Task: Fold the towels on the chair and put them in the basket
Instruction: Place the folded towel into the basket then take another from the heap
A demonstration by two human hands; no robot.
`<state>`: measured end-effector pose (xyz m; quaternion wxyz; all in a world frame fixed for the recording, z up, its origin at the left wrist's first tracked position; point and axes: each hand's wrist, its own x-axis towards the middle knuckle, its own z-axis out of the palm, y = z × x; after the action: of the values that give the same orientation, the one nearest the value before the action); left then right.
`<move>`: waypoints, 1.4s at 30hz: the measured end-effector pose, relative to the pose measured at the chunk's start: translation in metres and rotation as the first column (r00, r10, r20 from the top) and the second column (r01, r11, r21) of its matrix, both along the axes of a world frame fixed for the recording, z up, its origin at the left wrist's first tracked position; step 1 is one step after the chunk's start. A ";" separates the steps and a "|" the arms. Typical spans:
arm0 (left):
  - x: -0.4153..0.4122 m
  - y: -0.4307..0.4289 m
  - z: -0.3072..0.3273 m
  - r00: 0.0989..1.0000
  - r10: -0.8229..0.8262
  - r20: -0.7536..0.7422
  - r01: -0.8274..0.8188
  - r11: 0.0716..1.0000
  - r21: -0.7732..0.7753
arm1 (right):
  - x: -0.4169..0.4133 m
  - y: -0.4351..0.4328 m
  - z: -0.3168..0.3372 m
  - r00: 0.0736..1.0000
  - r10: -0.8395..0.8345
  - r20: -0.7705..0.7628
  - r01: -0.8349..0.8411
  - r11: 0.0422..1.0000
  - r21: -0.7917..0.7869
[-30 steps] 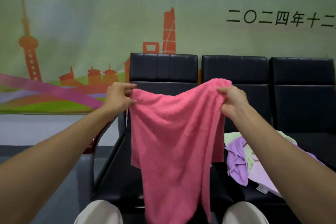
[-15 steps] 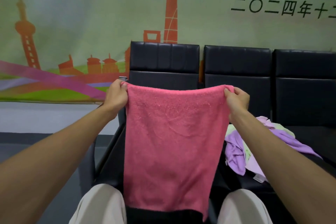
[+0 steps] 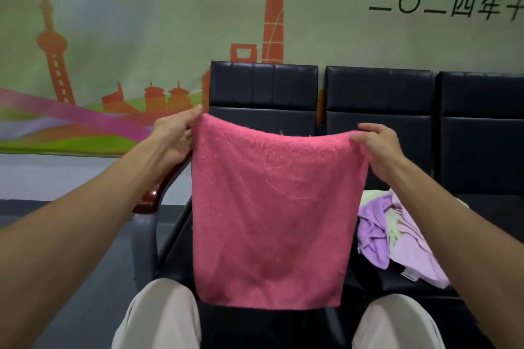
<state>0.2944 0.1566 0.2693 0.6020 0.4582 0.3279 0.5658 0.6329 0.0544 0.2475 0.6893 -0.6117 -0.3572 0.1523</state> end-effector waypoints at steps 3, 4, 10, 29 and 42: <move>-0.004 -0.005 -0.004 0.964 0.142 -0.223 -0.102 0.978 0.184 | 0.003 -0.006 0.001 0.985 0.059 0.163 -0.056 0.998 -0.024; -0.005 -0.005 -0.007 0.895 0.285 -0.342 -0.184 0.936 0.299 | 0.004 -0.007 0.001 0.975 0.027 0.221 -0.022 0.999 -0.025; -0.015 0.003 -0.028 0.433 0.727 -0.533 -0.143 0.639 0.756 | 0.003 -0.011 -0.001 0.761 -0.195 0.619 0.201 0.978 0.061; -0.018 0.018 -0.069 0.486 0.597 -0.639 -0.039 0.745 0.666 | -0.008 -0.004 -0.043 0.747 -0.137 0.651 0.281 0.952 -0.123; -0.028 0.008 -0.095 0.776 0.440 -0.452 -0.281 0.883 0.376 | -0.041 -0.023 -0.059 0.934 0.347 0.082 -0.322 0.919 -0.227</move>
<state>0.2662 0.1645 0.1748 0.2948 0.6050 0.4761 0.5660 0.5914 0.0318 0.1880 0.5617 -0.6189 -0.4794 0.2676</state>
